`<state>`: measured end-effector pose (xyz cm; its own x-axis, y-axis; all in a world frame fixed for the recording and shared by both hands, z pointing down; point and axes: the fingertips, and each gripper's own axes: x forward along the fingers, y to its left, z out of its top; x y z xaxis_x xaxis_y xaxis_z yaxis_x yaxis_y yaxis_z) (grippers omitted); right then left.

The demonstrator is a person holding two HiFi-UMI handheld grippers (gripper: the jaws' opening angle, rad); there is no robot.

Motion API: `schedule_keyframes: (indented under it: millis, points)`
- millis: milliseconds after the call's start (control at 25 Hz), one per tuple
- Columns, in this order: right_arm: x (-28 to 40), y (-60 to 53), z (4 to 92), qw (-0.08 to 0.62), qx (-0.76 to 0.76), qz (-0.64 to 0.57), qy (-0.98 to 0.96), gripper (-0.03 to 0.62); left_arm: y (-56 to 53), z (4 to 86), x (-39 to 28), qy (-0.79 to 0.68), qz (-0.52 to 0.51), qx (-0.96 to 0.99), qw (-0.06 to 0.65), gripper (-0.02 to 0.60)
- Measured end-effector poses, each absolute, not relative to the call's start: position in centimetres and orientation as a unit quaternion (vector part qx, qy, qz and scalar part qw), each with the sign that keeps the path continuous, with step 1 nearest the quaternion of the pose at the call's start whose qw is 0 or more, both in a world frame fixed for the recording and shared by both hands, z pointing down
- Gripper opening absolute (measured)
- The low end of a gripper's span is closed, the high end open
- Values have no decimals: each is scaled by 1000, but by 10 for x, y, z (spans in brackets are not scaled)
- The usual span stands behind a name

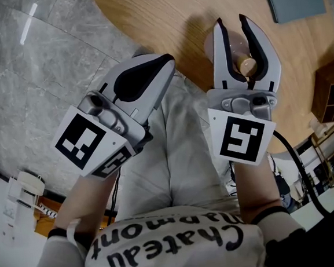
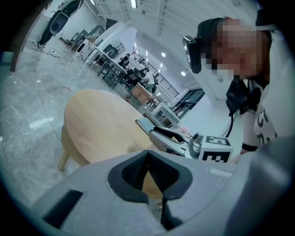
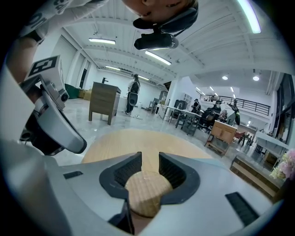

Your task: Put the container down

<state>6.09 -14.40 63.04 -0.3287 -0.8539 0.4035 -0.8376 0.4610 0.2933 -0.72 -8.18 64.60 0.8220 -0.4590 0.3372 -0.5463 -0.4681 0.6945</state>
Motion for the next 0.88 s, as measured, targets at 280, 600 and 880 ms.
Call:
schedule_keyframes:
  millis: [280,600,880]
  points:
    - [62,-141,631,254,524,-15,-813,81,-82,647,1,-277,48,863,420,14]
    - [66,-144,631,250,532,-20,-809,84,-92,649,6,-268,46,861,430,14]
    - [66,-143,631,250,537,-7,-805,91,-105,636,6,-270,31,850,452,14]
